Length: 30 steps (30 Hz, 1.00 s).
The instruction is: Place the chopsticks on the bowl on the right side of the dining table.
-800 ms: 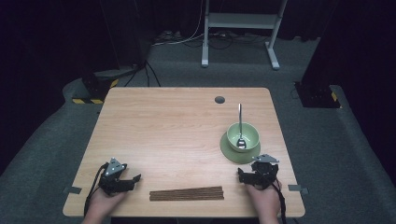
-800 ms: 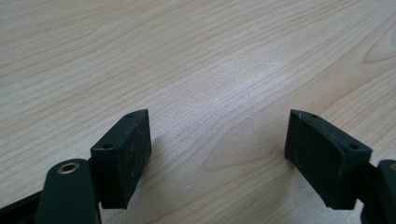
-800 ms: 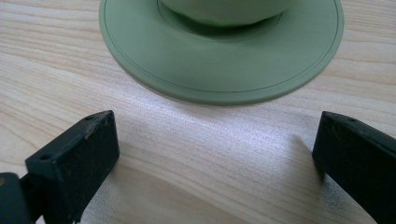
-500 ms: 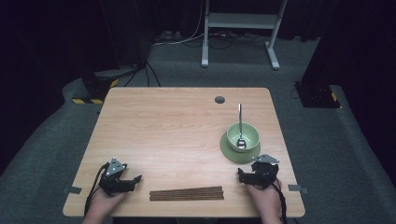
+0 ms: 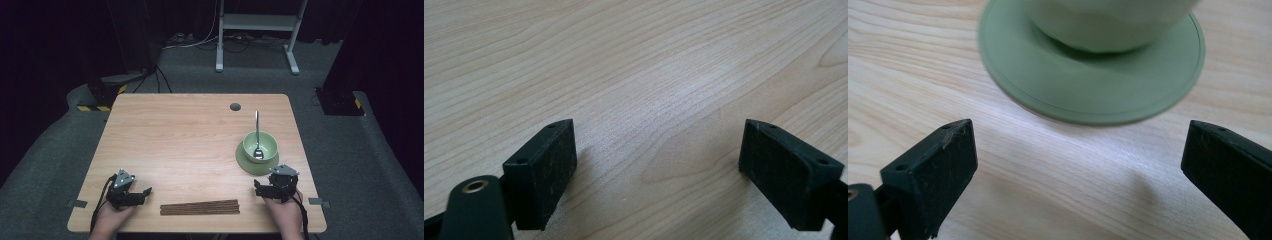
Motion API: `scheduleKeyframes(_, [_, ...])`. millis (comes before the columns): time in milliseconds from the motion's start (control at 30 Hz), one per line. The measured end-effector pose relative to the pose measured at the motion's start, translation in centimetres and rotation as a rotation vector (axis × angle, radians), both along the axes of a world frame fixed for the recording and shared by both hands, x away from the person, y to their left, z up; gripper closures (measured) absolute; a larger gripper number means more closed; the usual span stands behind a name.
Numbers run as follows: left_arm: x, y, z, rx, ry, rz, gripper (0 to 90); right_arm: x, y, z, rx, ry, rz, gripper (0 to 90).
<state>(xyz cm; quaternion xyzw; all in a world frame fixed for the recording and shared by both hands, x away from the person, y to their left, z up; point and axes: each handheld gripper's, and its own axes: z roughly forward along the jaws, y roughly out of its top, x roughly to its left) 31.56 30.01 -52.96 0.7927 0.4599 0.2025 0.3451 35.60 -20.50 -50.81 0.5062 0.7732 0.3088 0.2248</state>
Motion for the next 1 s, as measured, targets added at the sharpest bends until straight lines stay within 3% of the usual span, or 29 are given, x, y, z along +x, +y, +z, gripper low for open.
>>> scheduleKeyframes(200, [0.1, 0.1, 0.0, -0.003, 0.006, 0.005, 14.2, 0.0, 0.5, 0.1, 0.017, 0.003, 0.029, 3.6])
scheduleKeyframes(400, [0.2, 0.0, 0.0, -0.001, 0.005, 0.004, 14.0, -0.5, 0.9, 0.4, 0.031, -0.025, 0.069, 5.5])
scheduleKeyframes(533, [0.2, 0.0, 0.0, -0.003, 0.005, 0.003, 14.0, -0.8, 2.2, 0.9, -0.005, -0.067, 0.120, 5.5])
scheduleKeyframes(1000, [0.2, 0.1, 0.0, -0.004, -0.003, 0.019, 17.0, -0.2, 5.5, 1.3, 0.010, -0.079, 0.215, 5.5])
